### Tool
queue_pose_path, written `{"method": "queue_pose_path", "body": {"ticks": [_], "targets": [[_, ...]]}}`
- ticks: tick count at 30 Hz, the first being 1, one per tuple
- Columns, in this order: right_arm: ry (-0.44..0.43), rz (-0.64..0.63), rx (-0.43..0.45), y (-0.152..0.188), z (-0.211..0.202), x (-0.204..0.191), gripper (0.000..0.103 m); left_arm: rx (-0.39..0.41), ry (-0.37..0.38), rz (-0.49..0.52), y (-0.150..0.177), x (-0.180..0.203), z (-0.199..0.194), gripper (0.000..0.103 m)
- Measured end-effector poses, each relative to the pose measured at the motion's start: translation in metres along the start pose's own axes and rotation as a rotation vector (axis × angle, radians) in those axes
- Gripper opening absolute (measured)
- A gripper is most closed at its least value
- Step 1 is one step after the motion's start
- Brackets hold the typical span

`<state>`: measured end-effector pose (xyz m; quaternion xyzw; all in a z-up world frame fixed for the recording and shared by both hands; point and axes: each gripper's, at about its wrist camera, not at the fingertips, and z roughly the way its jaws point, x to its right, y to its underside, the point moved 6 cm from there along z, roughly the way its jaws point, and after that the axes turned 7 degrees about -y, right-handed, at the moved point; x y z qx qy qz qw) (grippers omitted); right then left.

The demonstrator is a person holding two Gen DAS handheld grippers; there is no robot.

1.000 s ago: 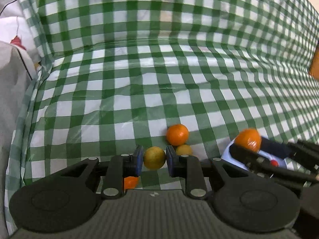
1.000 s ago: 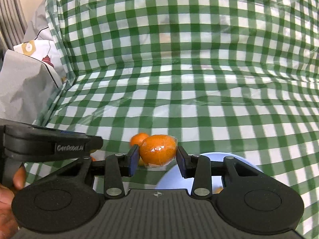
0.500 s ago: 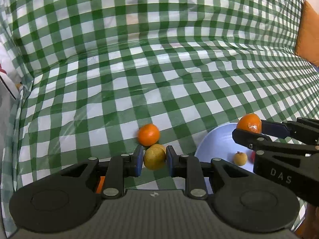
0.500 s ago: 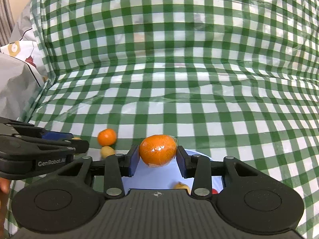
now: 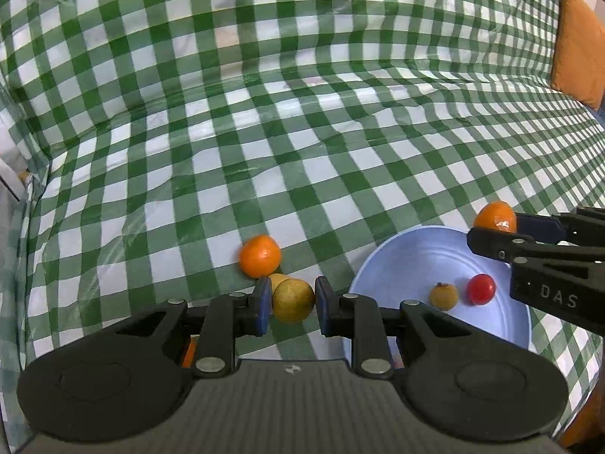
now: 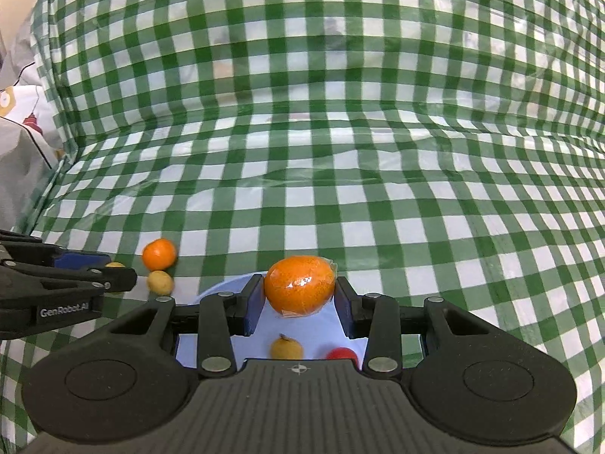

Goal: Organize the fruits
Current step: 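Carry the yellow fruit over the blue plate while the right tool carries the wrapped mandarin there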

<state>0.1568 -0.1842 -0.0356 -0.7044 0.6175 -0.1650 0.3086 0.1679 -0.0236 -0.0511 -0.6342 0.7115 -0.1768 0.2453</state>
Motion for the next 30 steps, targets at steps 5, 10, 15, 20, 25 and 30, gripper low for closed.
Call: {"method": "queue_pose_path", "body": {"ticks": [5,10,15,20,25,30], "targets": [[0.011,0.005,-0.014,0.0,0.001,0.01,0.042,0.01,0.027,0.04,0.001,0.019,-0.003,0.027],[0.018,0.0,-0.04,0.002,0.004,0.017,0.042,0.012,0.047,0.08,0.004,0.039,-0.002,0.027],[0.017,-0.015,-0.076,0.005,0.005,0.019,0.042,0.01,0.06,0.116,0.007,0.056,0.0,0.027],[0.015,-0.032,-0.108,0.01,0.007,0.022,0.042,0.011,0.066,0.145,0.01,0.067,0.001,0.027],[0.016,-0.037,-0.129,0.012,0.009,0.026,0.042,0.01,0.068,0.151,0.01,0.07,0.003,0.027],[0.014,-0.044,-0.144,0.012,0.01,0.027,0.042,0.008,0.067,0.152,0.01,0.07,0.003,0.027]]}}
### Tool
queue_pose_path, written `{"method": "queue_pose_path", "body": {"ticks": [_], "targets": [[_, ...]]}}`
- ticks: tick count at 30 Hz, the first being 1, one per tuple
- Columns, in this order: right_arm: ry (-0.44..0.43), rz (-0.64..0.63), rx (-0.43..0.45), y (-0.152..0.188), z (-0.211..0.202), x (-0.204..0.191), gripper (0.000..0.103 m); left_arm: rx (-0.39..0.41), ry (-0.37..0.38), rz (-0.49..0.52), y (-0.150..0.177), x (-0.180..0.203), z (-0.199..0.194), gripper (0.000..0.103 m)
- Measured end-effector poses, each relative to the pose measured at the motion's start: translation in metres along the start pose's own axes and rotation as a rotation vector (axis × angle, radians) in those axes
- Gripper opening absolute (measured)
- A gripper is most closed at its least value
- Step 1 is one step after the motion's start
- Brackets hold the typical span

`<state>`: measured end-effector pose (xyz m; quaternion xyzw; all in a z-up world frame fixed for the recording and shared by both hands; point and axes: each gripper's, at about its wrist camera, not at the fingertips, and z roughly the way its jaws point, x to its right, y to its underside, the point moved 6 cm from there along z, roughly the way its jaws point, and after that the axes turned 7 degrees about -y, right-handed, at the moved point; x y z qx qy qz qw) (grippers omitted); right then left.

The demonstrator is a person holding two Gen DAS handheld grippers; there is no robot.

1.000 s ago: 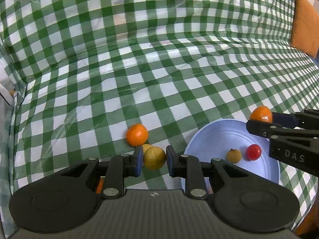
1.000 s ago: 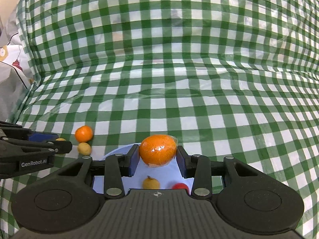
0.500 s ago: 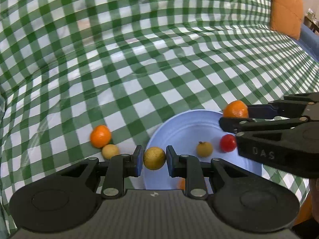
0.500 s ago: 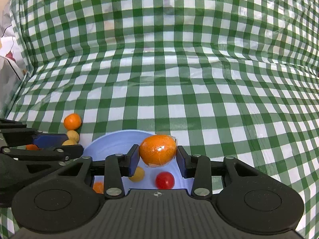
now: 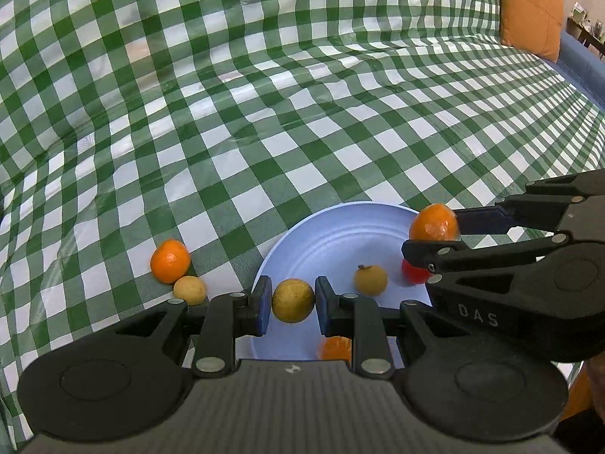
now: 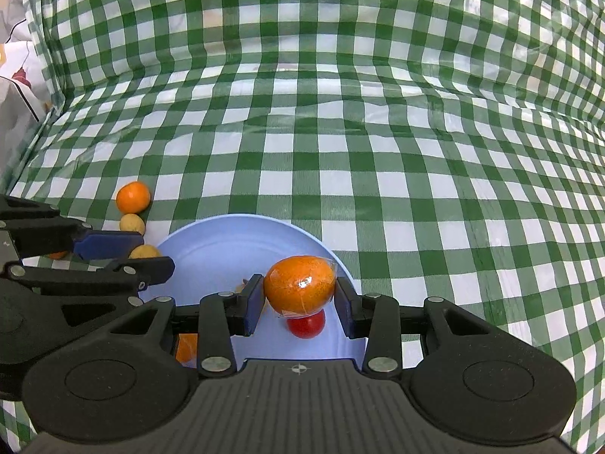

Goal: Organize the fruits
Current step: 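Carry the yellow fruit over the blue plate while the right tool carries the wrapped mandarin there, then open the left tool over the plate while the right tool releases the wrapped mandarin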

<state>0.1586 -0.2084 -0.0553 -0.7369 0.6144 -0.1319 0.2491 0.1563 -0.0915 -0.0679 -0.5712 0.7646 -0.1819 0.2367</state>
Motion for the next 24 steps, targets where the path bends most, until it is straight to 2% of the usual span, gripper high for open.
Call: {"method": "queue_pose_path", "body": {"ticks": [24], "targets": [[-0.01,-0.019,-0.024,-0.003,0.0059,0.0035,0.042,0.001,-0.002,-0.003,0.0004,0.0017,-0.0003,0.027]]}}
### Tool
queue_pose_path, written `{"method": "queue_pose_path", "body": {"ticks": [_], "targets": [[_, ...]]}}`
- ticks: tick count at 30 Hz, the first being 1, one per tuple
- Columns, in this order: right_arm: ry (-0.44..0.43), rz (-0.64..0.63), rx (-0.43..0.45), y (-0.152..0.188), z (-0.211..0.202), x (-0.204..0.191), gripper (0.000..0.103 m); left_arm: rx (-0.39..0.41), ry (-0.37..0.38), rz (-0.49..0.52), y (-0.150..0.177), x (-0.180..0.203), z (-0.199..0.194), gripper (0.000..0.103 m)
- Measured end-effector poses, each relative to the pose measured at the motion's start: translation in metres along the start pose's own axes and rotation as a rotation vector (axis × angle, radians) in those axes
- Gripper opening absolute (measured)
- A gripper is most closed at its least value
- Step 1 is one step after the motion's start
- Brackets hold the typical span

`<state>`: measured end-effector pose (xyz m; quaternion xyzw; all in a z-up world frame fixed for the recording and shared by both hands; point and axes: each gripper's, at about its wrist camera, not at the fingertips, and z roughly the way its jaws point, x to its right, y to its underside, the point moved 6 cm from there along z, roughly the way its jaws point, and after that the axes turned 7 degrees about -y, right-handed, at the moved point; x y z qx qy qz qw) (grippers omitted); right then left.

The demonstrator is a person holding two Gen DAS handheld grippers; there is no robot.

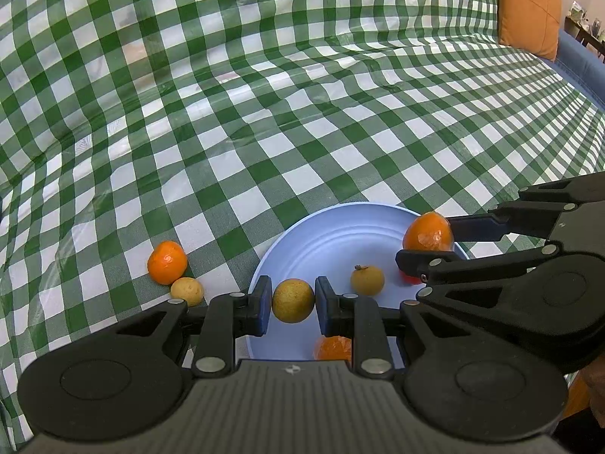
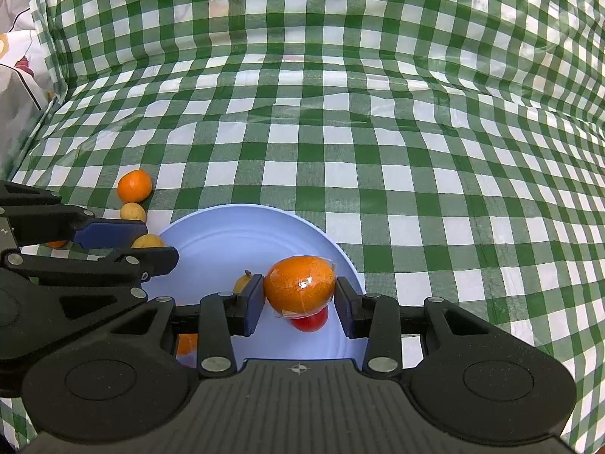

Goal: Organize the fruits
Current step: 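Open the left tool over the plate while the right tool releases the wrapped mandarin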

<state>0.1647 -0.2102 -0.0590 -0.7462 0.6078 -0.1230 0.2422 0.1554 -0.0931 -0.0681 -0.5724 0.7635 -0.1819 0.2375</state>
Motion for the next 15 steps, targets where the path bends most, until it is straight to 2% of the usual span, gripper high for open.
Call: {"method": "queue_pose_path", "body": {"ticks": [8,12,15], "targets": [[-0.005,-0.001,0.0,-0.0027,-0.0001,0.0021,0.042,0.002,0.001,-0.002,0.0003,-0.0002,-0.0001,0.027],[0.011,-0.006,0.02,-0.0054,-0.003,0.0043,0.042,0.012,0.005,-0.01,-0.0016,0.0004,-0.002,0.034],[0.01,-0.001,0.021,-0.0064,-0.0034,0.0063,0.044,0.008,0.001,-0.004,-0.0021,0.0032,-0.0021,0.035]]}}
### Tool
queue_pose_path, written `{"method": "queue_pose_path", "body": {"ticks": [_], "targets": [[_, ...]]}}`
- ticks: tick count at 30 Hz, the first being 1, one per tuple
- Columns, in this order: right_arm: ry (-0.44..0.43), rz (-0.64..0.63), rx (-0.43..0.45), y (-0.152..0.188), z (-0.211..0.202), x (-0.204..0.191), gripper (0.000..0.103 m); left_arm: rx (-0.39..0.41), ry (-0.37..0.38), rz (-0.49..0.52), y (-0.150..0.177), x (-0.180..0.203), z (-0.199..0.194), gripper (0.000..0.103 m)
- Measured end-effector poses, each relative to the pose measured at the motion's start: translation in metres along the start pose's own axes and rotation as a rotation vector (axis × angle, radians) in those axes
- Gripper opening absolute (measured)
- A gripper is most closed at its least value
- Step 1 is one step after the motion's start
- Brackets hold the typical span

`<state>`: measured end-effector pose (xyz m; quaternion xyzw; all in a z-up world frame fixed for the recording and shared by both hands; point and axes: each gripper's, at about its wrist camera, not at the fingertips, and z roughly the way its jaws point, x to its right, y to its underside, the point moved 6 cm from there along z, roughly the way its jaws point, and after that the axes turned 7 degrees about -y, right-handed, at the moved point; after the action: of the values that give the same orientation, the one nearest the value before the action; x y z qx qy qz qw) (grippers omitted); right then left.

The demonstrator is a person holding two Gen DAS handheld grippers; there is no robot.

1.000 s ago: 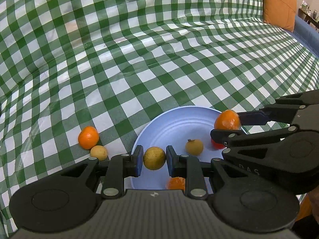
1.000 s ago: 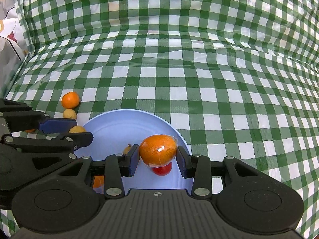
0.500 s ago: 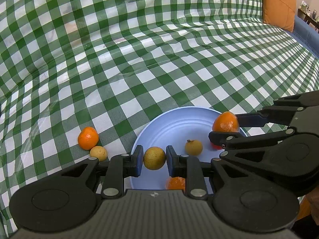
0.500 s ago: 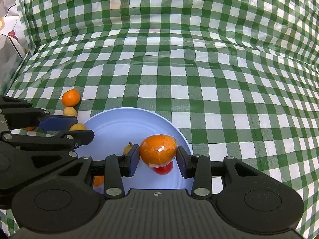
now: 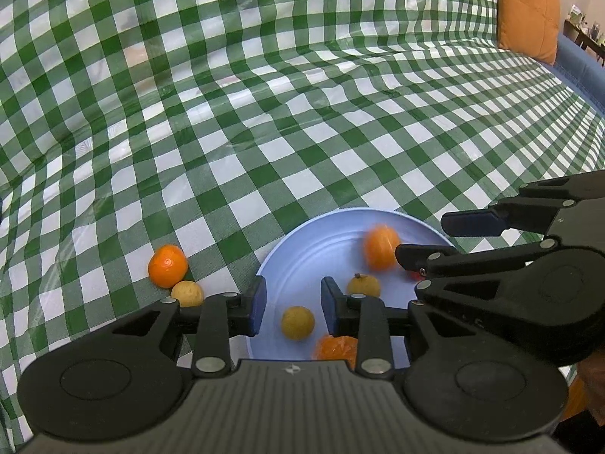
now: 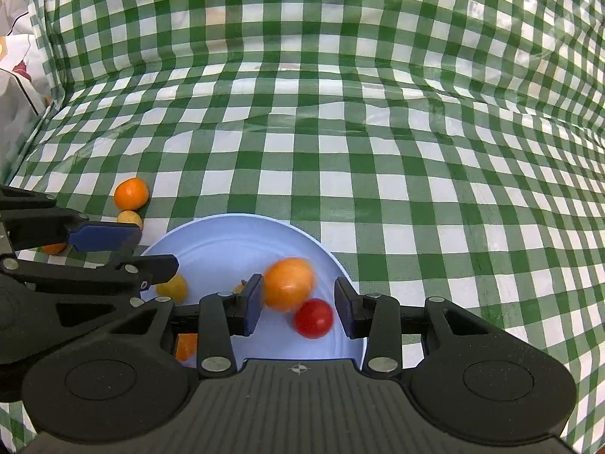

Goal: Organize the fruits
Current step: 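Open the left tool over the plate while the right tool releases the wrapped mandarin, then grasp a loose mandarin with the left tool while the right tool grasps a yellow fruit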

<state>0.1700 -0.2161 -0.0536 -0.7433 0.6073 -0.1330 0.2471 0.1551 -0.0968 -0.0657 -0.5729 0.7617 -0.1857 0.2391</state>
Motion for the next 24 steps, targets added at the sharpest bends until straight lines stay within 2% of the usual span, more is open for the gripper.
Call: {"method": "queue_pose_path", "body": {"ticks": [15,24], "targets": [[0.004,-0.001,-0.003,-0.005,0.003,0.003,0.046,-0.004,-0.017,0.001,0.001,-0.005,0.002,0.035],[-0.005,-0.013,0.008,-0.015,0.007,-0.008,0.046,-0.011,-0.043,-0.027,0.003,-0.021,0.002,0.035]]}}
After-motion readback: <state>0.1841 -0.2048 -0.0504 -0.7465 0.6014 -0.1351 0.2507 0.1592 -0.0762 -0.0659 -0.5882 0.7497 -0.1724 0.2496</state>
